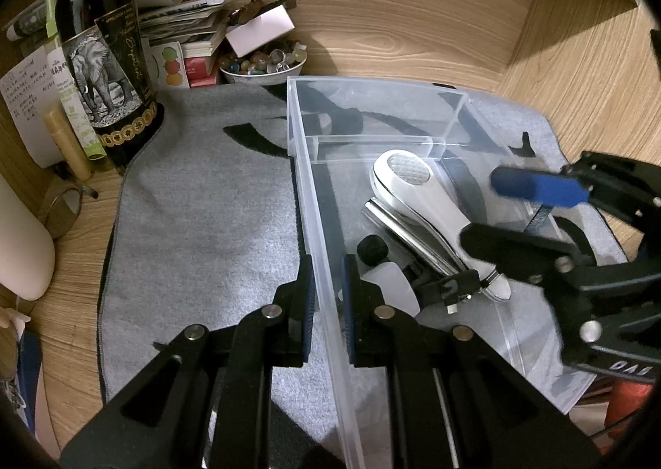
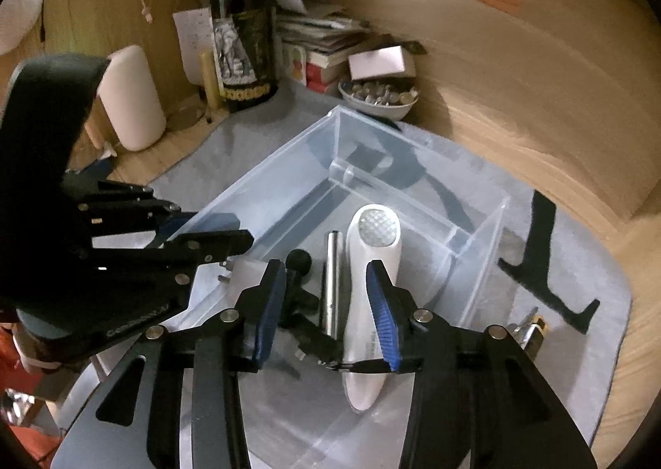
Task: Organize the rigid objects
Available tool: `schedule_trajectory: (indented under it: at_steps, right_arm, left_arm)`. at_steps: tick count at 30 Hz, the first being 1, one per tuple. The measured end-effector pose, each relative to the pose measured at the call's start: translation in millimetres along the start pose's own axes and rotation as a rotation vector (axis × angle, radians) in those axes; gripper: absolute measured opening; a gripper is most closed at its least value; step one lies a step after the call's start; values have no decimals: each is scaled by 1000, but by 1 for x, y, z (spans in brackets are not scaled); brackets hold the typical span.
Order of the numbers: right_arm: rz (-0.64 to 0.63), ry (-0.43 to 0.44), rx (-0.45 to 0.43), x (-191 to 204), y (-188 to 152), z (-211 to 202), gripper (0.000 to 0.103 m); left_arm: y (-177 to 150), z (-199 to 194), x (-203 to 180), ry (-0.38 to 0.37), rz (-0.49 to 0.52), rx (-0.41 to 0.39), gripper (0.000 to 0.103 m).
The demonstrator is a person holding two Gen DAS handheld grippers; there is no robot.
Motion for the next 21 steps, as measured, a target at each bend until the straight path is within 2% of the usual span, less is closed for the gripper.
schedule_trajectory:
  at_steps: [2, 4, 9, 15, 21]
  right_arm:
    - [-7, -18, -20, -2, 2, -6, 47]
    - [-6, -40, -46, -6, 3, -13, 50]
    - [25, -72, -91, -24, 8, -30, 50]
    - [119, -127, -138, -63, 12, -48, 50]
    - [222, -182, -129, -103, 4, -48, 50]
  left_arm:
    - [0, 0, 0, 0, 1, 0, 11]
    - [0, 0, 0, 1, 2, 1, 11]
    - [0, 0, 0, 2, 2, 1, 11]
    - [0, 0, 0, 2, 2, 1, 11]
    - [0, 0, 0, 2, 2, 1, 11]
Point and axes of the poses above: each gripper's, at about its wrist camera, not at the fingertips, and z roughly the way its jaws point, x to its left, y to its top, the point moved 5 cm from there along z, roughly the way its jaws point, and after that the axes turned 2 degrees about -y, right-handed, at the moved point
